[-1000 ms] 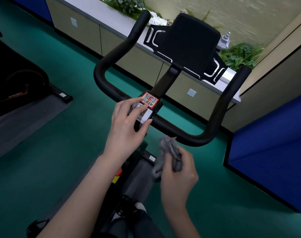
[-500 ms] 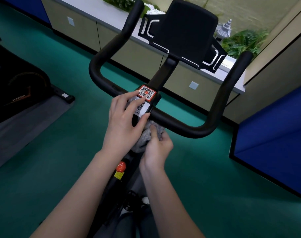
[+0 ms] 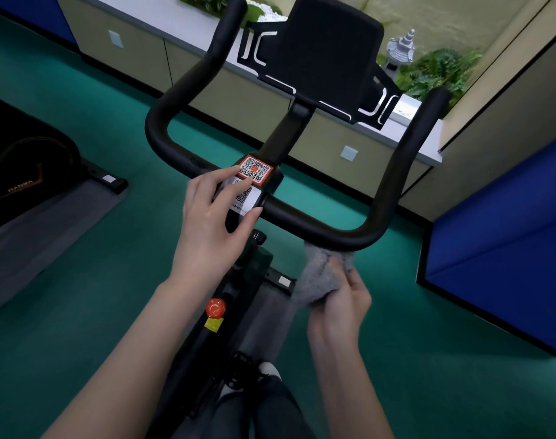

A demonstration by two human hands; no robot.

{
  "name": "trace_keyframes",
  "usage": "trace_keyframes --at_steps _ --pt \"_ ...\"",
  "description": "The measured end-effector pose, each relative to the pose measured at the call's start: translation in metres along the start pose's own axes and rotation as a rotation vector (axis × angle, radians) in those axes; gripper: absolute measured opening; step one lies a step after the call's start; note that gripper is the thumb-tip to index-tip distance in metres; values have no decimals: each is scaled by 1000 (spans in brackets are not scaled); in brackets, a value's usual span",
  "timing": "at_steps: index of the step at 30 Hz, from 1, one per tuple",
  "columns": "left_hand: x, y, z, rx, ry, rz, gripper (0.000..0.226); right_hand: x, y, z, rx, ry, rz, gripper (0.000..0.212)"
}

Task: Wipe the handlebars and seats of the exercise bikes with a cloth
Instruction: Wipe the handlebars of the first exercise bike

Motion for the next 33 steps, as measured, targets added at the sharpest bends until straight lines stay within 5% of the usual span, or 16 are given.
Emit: trace_keyframes --at_steps 3,6,11,18,24,30,33 --pt "2 0 5 46 -25 0 34 4 26 -17 -132 167 149 7" --pt "3 -9 20 106 -131 -49 33 -7 39 -42 -402 571 358 19" --pt "4 -38 42 118 -203 -276 36 -18 -7 -69 -781 1122 135 23" --pt "7 -41 32 59 -139 -319 34 9 -35 -105 -1385 1035 -131 27" --pt "7 -40 29 13 -130 -298 33 21 -61 -119 -1356 929 -191 19" --pt "8 -39 29 3 -129 -299 32 39 -73 -107 -1643 777 -375 21" --pt "8 -40 30 1 -133 -286 33 41 -53 -124 -1711 932 -275 26"
Point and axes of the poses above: each hand's wrist, its own x-axis towards the middle knuckle, its own y-axis out of the back of the hand, z = x × y, the point moved 4 cm from there along x, towards the middle knuckle, and after that the axes turned 11 degrees about -x, right-handed, at the moved point
